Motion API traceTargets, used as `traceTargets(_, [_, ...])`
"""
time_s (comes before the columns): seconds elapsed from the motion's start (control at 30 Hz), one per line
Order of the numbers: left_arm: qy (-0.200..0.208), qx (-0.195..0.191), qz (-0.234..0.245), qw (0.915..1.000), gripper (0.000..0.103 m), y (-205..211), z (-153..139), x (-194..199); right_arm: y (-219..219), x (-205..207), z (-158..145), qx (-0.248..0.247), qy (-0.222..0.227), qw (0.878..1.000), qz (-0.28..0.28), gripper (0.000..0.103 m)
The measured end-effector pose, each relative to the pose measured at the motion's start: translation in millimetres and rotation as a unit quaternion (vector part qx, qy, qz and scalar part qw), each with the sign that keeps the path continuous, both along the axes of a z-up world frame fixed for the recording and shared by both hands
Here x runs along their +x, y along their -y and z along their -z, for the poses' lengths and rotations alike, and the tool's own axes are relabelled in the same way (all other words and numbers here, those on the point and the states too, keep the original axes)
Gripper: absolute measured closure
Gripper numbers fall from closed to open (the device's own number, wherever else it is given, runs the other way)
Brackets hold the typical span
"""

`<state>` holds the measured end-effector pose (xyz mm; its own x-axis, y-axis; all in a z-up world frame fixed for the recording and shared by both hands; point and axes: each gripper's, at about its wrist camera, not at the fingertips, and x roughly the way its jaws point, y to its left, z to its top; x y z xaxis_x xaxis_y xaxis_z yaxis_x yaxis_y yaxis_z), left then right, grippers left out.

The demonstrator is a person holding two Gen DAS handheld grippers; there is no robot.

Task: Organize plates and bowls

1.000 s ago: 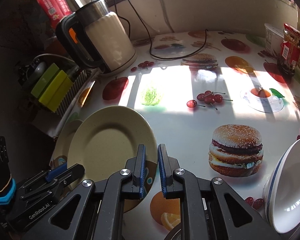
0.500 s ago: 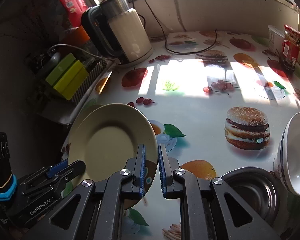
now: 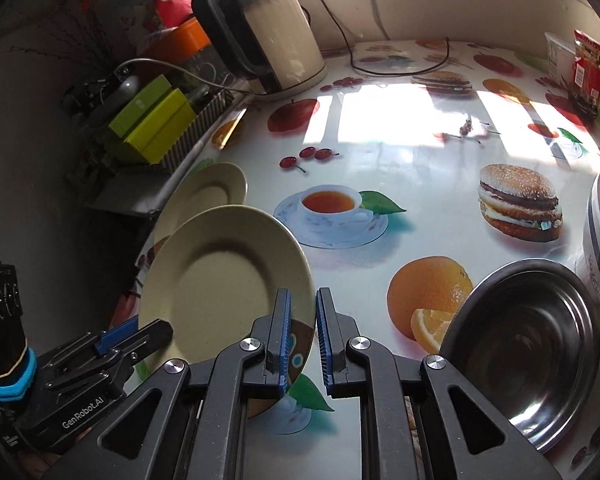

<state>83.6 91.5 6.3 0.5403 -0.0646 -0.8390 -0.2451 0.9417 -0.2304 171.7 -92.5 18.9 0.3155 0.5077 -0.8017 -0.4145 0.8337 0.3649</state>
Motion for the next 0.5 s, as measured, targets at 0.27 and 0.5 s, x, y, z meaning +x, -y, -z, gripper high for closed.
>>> traceTargets(0.27, [-0.011, 0.003, -0.016, 0.9998, 0.071, -8, 12, -16, -12, -11, 11, -0.006, -0.01, 1.0, -0.015, 0.09])
traceTargets(0.5, [-0.017, -0.001, -0.024, 0.9996, 0.071, -14, 18, -24, -21, -18, 19, -0.014, -0.017, 0.999, -0.024, 0.09])
